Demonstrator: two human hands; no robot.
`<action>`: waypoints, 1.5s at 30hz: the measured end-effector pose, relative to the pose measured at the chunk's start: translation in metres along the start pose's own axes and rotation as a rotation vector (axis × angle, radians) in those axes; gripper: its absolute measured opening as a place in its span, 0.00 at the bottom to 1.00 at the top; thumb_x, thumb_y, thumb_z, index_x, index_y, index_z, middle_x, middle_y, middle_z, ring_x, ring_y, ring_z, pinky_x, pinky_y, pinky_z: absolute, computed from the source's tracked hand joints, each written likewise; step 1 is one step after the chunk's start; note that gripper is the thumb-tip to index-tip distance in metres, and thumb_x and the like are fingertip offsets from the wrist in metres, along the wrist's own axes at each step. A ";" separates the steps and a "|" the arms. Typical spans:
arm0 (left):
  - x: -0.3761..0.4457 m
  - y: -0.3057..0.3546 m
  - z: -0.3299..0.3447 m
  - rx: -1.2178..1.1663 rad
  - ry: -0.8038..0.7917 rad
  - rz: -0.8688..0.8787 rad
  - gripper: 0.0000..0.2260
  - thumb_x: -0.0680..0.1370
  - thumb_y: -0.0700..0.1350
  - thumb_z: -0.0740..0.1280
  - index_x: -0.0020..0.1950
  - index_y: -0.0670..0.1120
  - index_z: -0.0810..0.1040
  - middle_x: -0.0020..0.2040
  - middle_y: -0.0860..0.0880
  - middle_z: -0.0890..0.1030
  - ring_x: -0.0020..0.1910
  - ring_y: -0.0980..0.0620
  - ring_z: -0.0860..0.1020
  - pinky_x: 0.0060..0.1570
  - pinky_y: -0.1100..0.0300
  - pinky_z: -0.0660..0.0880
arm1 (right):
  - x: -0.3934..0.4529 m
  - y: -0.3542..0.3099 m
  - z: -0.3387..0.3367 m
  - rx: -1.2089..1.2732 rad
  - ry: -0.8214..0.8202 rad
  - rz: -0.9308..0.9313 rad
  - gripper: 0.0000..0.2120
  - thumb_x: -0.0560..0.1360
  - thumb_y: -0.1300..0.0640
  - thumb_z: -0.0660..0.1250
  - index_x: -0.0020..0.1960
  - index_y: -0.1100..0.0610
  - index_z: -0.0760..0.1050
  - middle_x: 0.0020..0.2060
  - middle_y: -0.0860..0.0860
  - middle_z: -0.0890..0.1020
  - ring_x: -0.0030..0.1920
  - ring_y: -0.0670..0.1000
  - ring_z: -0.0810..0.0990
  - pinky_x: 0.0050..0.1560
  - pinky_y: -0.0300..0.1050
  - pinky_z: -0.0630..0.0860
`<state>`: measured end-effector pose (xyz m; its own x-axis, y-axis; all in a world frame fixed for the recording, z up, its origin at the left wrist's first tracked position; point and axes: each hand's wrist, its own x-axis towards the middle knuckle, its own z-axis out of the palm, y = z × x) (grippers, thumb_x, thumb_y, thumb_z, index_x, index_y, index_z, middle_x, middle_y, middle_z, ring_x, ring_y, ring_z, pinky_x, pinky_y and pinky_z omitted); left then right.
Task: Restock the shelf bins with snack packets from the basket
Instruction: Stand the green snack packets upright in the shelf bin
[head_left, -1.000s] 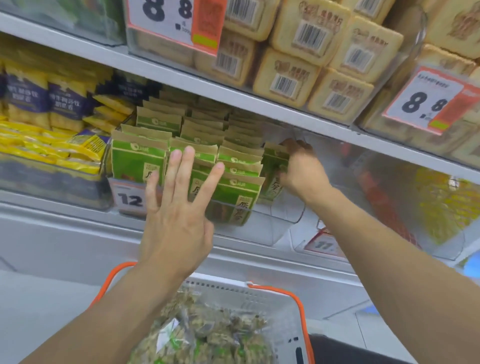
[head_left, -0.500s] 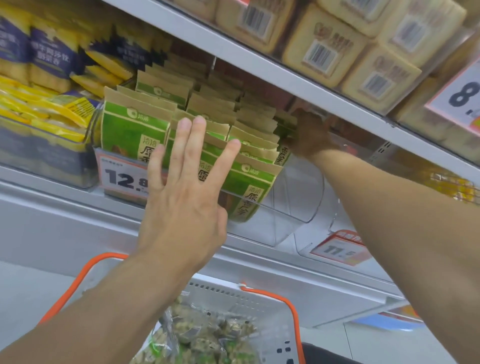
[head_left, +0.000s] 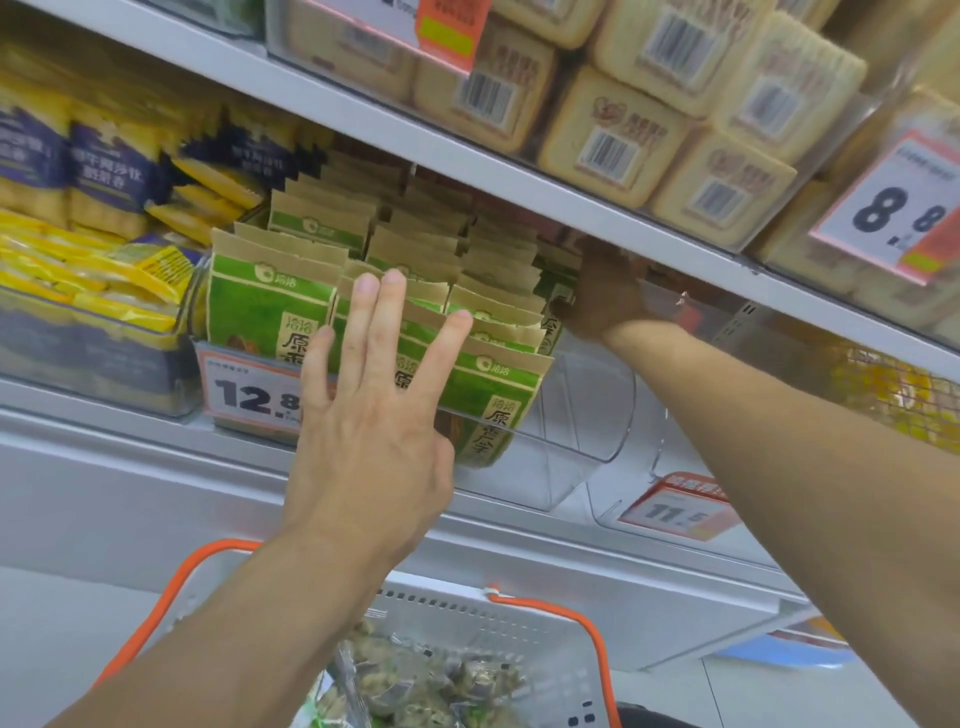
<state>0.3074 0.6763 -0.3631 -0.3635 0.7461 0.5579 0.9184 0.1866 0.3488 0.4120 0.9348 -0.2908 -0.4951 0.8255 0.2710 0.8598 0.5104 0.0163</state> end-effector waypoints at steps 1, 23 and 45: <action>0.000 0.001 -0.002 -0.010 0.000 0.002 0.38 0.68 0.41 0.67 0.78 0.52 0.61 0.80 0.38 0.52 0.80 0.41 0.48 0.74 0.37 0.54 | -0.014 -0.002 -0.004 0.014 -0.039 -0.016 0.30 0.74 0.53 0.71 0.73 0.57 0.65 0.67 0.58 0.74 0.67 0.60 0.73 0.64 0.50 0.72; -0.182 -0.053 0.040 -0.035 -0.965 -0.442 0.14 0.78 0.47 0.65 0.63 0.44 0.75 0.60 0.45 0.77 0.54 0.44 0.78 0.57 0.52 0.76 | -0.366 -0.027 0.147 0.384 -1.017 0.076 0.19 0.77 0.46 0.68 0.61 0.59 0.73 0.51 0.56 0.81 0.55 0.58 0.80 0.50 0.46 0.74; -0.277 0.030 0.106 -0.348 -1.385 -0.718 0.12 0.80 0.54 0.66 0.55 0.46 0.80 0.54 0.49 0.82 0.53 0.50 0.79 0.53 0.58 0.74 | -0.423 0.010 0.171 0.756 -1.182 0.690 0.27 0.71 0.54 0.72 0.69 0.54 0.72 0.64 0.53 0.77 0.62 0.55 0.76 0.60 0.46 0.72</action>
<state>0.4522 0.5425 -0.5873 -0.0911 0.5856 -0.8054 0.4781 0.7352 0.4805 0.6085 0.6323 -0.5701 -0.1719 0.4710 -0.8652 0.8733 -0.3336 -0.3551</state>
